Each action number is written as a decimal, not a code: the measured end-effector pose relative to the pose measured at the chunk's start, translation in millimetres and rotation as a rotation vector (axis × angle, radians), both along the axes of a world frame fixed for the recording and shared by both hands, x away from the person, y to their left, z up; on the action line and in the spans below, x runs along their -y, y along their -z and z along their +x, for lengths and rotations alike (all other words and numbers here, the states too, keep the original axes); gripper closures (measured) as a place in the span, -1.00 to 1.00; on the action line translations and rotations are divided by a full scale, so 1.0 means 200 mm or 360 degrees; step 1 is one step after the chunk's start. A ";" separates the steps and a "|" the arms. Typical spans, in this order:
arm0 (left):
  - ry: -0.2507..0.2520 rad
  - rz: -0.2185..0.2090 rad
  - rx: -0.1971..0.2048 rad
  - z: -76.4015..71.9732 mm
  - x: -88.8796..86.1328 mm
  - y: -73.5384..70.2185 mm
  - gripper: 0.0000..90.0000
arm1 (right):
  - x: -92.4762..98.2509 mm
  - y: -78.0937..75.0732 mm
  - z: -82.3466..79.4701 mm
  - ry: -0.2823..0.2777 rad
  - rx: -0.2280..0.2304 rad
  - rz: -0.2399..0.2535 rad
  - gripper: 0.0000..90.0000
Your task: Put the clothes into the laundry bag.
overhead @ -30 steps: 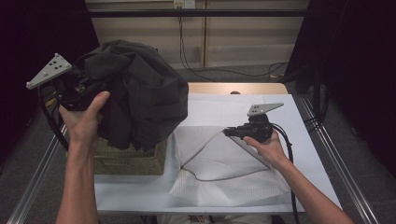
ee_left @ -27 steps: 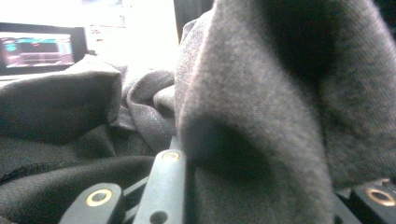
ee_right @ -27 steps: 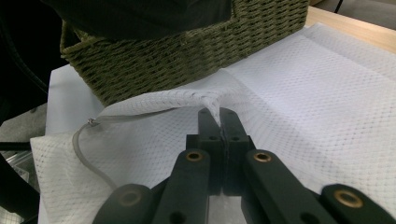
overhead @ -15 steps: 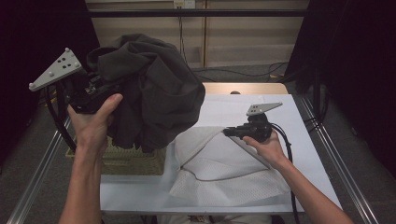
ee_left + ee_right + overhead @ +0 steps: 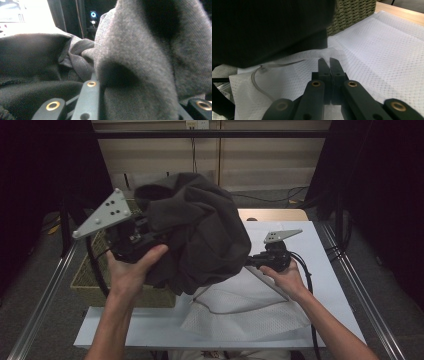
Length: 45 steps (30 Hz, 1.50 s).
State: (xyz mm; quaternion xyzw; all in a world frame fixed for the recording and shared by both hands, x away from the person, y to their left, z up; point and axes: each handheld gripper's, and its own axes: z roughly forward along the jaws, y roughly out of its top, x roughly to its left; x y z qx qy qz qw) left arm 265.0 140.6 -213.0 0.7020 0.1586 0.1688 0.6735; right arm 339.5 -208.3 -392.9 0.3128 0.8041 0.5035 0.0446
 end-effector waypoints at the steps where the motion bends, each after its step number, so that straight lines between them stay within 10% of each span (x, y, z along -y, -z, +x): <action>1: 0.0004 0.0020 -0.0001 0.00 0.02 0.01 0.68 | 0.00 0.00 0.00 0.0003 -0.0002 0.0008 1.00; 8: 0.0098 0.0134 -0.0077 -0.01 0.19 0.14 0.68 | 0.00 -0.01 0.00 0.0015 -0.0018 0.0022 1.00; 14: 0.0120 0.0368 -0.0049 -0.02 0.34 0.27 0.67 | 0.01 -0.01 0.00 0.0010 -0.0047 0.0060 1.00; 21: 0.0202 0.0358 -0.0171 0.00 0.40 0.44 0.66 | 0.06 0.01 0.02 0.0056 -0.0097 0.0091 1.00; 45: 0.0377 0.0801 -0.0350 0.00 0.71 0.97 0.62 | 0.05 0.07 0.04 0.0113 -0.0120 -0.0010 1.00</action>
